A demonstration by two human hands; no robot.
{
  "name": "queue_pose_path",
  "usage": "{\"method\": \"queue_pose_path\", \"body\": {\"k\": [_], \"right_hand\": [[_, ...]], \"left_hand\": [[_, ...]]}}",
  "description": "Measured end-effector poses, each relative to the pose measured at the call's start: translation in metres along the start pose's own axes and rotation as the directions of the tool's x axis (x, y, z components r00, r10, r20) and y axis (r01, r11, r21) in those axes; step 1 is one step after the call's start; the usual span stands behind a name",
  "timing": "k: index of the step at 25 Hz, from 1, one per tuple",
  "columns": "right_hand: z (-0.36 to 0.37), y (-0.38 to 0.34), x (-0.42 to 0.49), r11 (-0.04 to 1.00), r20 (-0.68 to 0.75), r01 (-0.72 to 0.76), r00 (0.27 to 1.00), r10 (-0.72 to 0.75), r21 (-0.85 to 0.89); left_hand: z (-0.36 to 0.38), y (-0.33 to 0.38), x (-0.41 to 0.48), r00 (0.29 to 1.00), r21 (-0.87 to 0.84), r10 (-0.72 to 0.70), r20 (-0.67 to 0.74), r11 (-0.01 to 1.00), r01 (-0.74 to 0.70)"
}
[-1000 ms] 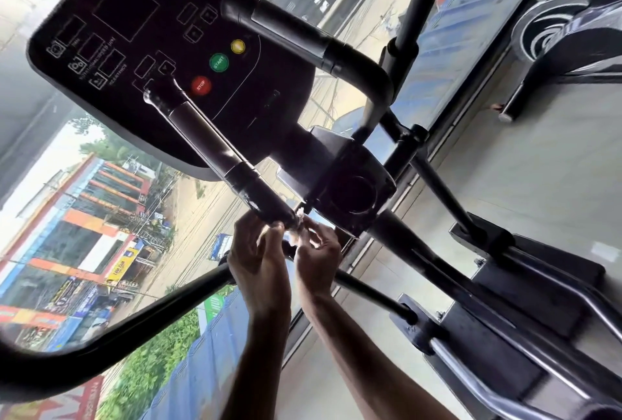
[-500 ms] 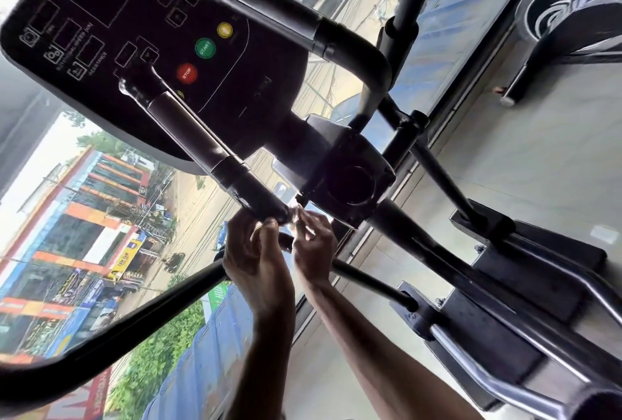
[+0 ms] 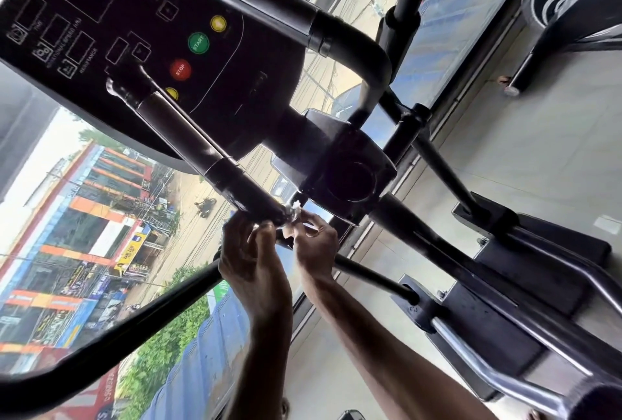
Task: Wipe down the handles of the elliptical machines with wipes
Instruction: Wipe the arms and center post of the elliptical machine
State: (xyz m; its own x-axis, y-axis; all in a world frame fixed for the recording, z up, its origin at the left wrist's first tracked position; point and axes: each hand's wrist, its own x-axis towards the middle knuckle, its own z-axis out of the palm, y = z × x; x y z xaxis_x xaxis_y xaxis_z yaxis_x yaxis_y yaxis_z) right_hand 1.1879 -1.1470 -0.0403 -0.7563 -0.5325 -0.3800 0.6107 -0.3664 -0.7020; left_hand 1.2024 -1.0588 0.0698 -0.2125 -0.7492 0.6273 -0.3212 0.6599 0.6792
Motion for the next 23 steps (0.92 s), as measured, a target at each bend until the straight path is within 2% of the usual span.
{"method": "queue_pose_path", "body": {"k": [4, 6, 8, 10, 13, 15, 18, 20, 21, 23], "right_hand": [[-0.005, -0.022, -0.039, 0.953, 0.044, -0.101, 0.995, 0.092, 0.285], [-0.011, -0.038, -0.058, 0.892, 0.099, -0.116, 0.992, 0.080, 0.438], [-0.014, -0.045, -0.069, 0.866, 0.101, -0.082, 0.994, 0.037, 0.494], [-0.014, -0.046, -0.068, 0.885, 0.061, -0.059, 0.998, 0.034, 0.462], [-0.007, -0.041, -0.049, 0.944, 0.007, -0.087, 0.996, 0.089, 0.319], [-0.008, -0.042, -0.043, 0.971, -0.013, -0.045, 0.999, 0.049, 0.234], [-0.023, -0.063, -0.059, 0.984, 0.018, 0.115, 0.993, -0.118, 0.138], [-0.033, -0.084, -0.075, 0.941, 0.043, 0.322, 0.944, -0.327, 0.100], [-0.037, -0.098, -0.083, 0.887, 0.043, 0.453, 0.888, -0.458, 0.086], [-0.030, -0.117, -0.089, 0.722, 0.066, 0.690, 0.719, -0.691, 0.046]], "left_hand": [[-0.006, -0.002, 0.006, 0.998, 0.019, -0.024, 0.053, 1.000, 0.023], [-0.012, -0.003, 0.010, 0.995, 0.042, -0.035, 0.092, 0.999, 0.032], [-0.016, 0.000, 0.014, 0.989, 0.055, -0.036, 0.140, 0.998, 0.028], [-0.017, 0.001, 0.016, 0.985, 0.069, -0.048, 0.164, 0.997, 0.037], [-0.017, 0.000, 0.015, 0.986, 0.075, -0.078, 0.145, 0.995, 0.068], [-0.016, -0.001, 0.013, 0.987, 0.055, -0.097, 0.127, 0.994, 0.090], [-0.016, 0.005, 0.009, 0.983, -0.045, -0.127, 0.134, 0.990, 0.134], [-0.017, 0.006, 0.010, 0.969, -0.107, -0.191, 0.156, 0.972, 0.209], [-0.019, 0.002, 0.013, 0.954, -0.133, -0.236, 0.185, 0.956, 0.262], [-0.026, -0.004, 0.017, 0.922, -0.160, -0.297, 0.249, 0.926, 0.342]]}}
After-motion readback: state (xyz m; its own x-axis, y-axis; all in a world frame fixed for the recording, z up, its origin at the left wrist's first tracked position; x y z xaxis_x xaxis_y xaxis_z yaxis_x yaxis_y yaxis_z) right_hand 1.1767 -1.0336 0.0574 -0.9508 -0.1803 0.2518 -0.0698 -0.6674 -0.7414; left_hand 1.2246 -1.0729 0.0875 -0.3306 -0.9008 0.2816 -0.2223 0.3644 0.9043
